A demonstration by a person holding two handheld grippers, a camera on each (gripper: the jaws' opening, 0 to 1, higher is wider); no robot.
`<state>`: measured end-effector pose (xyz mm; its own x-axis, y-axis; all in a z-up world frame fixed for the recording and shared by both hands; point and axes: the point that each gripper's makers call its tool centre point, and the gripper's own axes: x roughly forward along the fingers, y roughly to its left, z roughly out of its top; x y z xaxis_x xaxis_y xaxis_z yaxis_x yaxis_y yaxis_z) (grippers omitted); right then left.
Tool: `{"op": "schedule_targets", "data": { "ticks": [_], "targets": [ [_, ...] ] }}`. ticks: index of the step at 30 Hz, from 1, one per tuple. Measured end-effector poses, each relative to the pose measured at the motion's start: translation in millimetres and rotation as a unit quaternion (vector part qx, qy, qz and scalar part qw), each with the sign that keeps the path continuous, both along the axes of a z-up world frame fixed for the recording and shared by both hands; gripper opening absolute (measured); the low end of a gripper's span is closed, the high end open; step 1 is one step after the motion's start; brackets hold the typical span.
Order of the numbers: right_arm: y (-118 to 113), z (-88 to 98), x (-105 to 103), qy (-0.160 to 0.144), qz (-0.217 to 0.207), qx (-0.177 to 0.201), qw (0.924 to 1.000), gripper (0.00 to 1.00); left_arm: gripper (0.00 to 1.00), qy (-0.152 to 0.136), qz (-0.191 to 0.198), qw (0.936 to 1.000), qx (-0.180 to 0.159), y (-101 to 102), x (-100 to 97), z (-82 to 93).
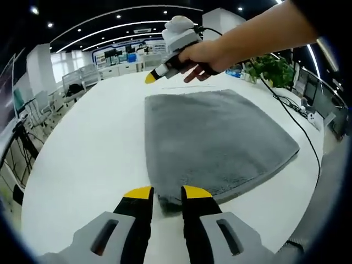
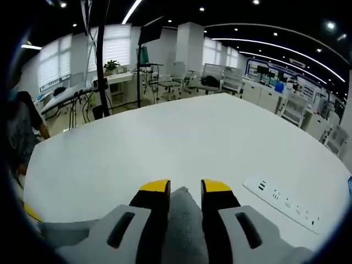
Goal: Fold the towel on the table until its edges align and the towel forms a compact rectangular stack.
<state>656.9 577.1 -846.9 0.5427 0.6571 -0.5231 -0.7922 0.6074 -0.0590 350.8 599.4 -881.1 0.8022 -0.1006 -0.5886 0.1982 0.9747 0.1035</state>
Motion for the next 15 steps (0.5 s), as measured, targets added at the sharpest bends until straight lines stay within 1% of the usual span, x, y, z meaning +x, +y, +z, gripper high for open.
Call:
{"op": "schedule_targets", "data": {
  "ticks": [1,2,3,5,7,8,9,10,11,12,15],
  "targets": [
    [-1,0.7,2,0.001,0.000,-0.002,1.0000,0.21,0.23,-0.003,-0.004,1.0000,-0.002,-3,0.9,2.1],
    [-8,2.0,2,0.000,-0.002,-0.006,1.0000,0.21,0.23,-0.001,-0.013,0.9999,-0.009,-9,2.9,3.1],
    [-15,4.2,-3,-0.002,-0.005,-0.008,1.0000,0.21,0.23,0.005,-0.022,0.9996,-0.017,-15,3.2,1.6],
    [-24,2.0,4,0.002,-0.014,-0.009,0.9999,0.22,0.23,0.017,-0.042,0.9988,-0.021,-27,2.8,-3.5],
    [-33,4.0,2,0.008,-0.021,-0.005,0.9997,0.22,0.23,0.027,-0.042,0.9986,-0.019,-29,-0.6,-10.2],
    [-40,3.2,2,0.012,-0.022,-0.006,0.9997,0.23,0.23,0.051,-0.029,0.9979,-0.029,-27,-3.0,-23.0],
    [-46,3.6,-2,0.015,-0.024,-0.008,0.9996,0.24,0.23,0.067,-0.006,0.9970,-0.038,-23,-6.7,-29.6],
    [-56,3.4,-5,0.014,-0.026,-0.012,0.9995,0.24,0.23,0.067,-0.004,0.9968,-0.043,-20,-5.5,-37.1],
    [-63,3.7,-9,0.013,-0.027,-0.015,0.9994,0.24,0.22,0.059,-0.009,0.9974,-0.039,-20,-5.0,-37.3],
    [-75,1.2,-10,0.018,-0.035,-0.017,0.9991,0.24,0.22,0.053,-0.012,0.9979,-0.036,-23,-5.2,-34.0],
    [-100,-7.6,-14,0.032,-0.046,-0.026,0.9981,0.26,0.23,0.061,-0.021,0.9975,-0.030,-28,-5.9,-31.6]
  ]
}}
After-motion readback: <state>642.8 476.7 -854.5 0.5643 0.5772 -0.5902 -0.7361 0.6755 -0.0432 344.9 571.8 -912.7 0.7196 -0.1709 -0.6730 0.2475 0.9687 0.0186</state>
